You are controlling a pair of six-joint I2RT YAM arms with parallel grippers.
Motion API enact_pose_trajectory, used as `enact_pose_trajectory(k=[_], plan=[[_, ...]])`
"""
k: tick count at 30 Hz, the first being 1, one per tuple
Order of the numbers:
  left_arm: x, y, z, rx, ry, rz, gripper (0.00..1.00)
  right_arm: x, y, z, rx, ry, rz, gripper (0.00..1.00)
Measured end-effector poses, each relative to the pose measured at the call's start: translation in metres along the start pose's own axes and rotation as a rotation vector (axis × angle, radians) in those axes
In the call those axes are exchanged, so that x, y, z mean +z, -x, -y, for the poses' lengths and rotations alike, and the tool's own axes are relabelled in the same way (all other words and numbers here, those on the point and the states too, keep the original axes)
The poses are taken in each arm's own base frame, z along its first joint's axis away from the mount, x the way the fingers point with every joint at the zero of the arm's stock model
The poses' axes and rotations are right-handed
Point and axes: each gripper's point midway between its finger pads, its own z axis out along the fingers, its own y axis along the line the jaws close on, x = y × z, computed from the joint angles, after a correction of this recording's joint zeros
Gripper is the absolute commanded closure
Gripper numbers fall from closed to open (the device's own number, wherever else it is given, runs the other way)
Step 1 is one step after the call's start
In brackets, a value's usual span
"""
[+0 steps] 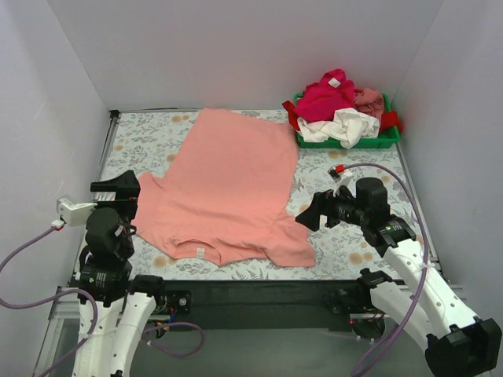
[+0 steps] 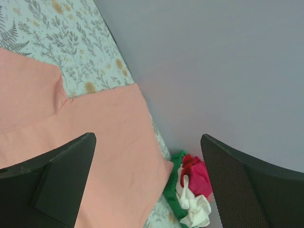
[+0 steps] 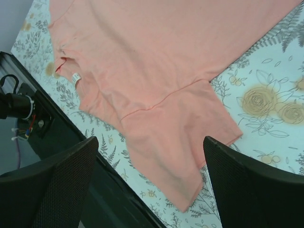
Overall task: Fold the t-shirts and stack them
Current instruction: Flatten the tshirt out
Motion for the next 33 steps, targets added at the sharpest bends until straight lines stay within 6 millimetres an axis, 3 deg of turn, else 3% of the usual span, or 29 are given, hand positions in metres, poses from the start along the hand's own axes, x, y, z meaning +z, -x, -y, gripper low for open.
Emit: enact_pose_trajectory(k=[2, 5, 9, 13, 16, 18, 23, 27, 30, 33], plan=[[-0.002, 0.005, 0.007, -0.025, -0.015, 0.012, 0.07, -0.005, 0.010, -0.001, -0.014, -0.023, 0.033, 0.02], [0.007, -0.008, 0.011, -0.004, -0.018, -0.039, 0.06, -0.008, 0.021, 0.003, -0.024, -0.064, 0.059, 0.02], [0.043, -0.059, 0.005, 0.081, 0.044, -0.200, 0.05, -0.005, 0.029, 0.012, -0.019, -0.115, 0.049, 0.02], [0.077, -0.117, -0.028, 0.173, 0.171, -0.374, 0.04, 0.014, 0.039, 0.024, -0.002, -0.139, 0.002, 0.02], [0.093, -0.153, -0.062, 0.226, 0.278, -0.475, 0.04, 0.042, 0.052, 0.035, -0.008, -0.149, -0.043, 0.02], [0.097, -0.166, -0.080, 0.244, 0.324, -0.510, 0.03, 0.069, 0.063, 0.041, -0.030, -0.160, -0.080, 0.02], [0.097, -0.181, -0.122, 0.261, 0.409, -0.544, 0.03, 0.151, 0.091, 0.060, -0.119, -0.196, -0.142, 0.02], [0.099, -0.184, -0.153, 0.271, 0.495, -0.558, 0.03, 0.206, 0.096, 0.082, -0.148, -0.230, -0.189, 0.02], [0.104, -0.183, -0.169, 0.267, 0.542, -0.557, 0.03, 0.230, 0.090, 0.103, -0.155, -0.267, -0.218, 0.02], [0.108, -0.184, -0.180, 0.275, 0.568, -0.564, 0.03, 0.234, 0.073, 0.117, -0.151, -0.302, -0.266, 0.02]])
